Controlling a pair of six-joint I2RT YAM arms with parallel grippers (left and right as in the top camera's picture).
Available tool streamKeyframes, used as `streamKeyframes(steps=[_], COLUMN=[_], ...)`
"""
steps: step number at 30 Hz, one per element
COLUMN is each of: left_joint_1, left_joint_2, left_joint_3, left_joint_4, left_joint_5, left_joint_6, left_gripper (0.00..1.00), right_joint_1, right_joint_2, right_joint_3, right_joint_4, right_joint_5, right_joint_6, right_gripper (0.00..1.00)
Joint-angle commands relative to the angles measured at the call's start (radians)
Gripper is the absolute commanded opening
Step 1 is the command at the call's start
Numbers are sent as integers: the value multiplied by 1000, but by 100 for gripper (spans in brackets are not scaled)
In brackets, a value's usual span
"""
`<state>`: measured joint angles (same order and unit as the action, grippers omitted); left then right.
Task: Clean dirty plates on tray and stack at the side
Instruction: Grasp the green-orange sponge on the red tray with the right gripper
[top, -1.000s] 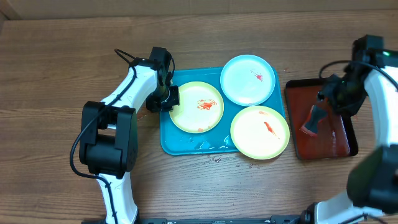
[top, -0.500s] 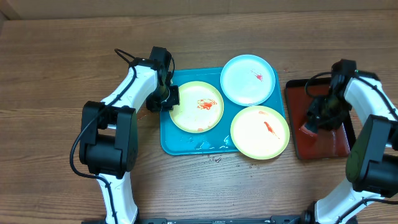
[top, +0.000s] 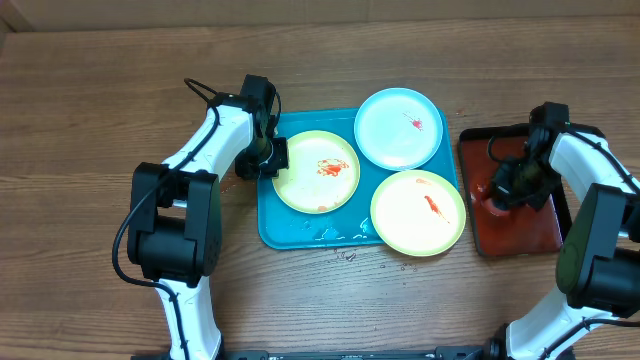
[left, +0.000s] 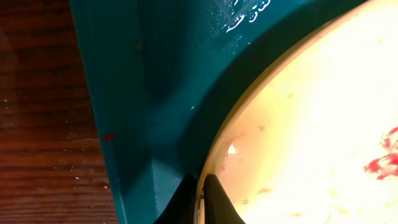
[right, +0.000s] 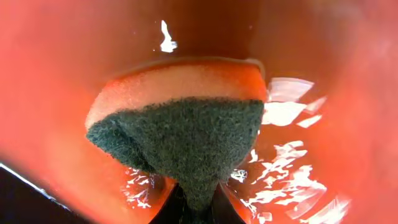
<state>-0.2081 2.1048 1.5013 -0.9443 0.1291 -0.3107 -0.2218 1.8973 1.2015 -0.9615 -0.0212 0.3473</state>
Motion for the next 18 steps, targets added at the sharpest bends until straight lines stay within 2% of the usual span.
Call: streamKeyframes(steps=[1, 5, 10, 18], left_joint_1=[-3, -3, -3, -2], left_joint_2=[41, 41, 41, 41], left_joint_3=[7, 7, 7, 7], left_joint_4=[25, 27, 33, 36], left_joint_5=[-58, -59, -59, -58], left_joint_6=[0, 0, 0, 14], left_gripper=[4, 4, 4, 4], right_joint_1=[-2, -2, -2, -2], right_joint_2=[-1, -1, -1, -1], right_joint_3=[77, 212, 371, 403], right_joint_4=[-61, -188, -307, -312], right_joint_5=[19, 6, -61, -109], right_joint_6=[-11, -22, -116, -324], right_gripper=[4, 4, 4, 4])
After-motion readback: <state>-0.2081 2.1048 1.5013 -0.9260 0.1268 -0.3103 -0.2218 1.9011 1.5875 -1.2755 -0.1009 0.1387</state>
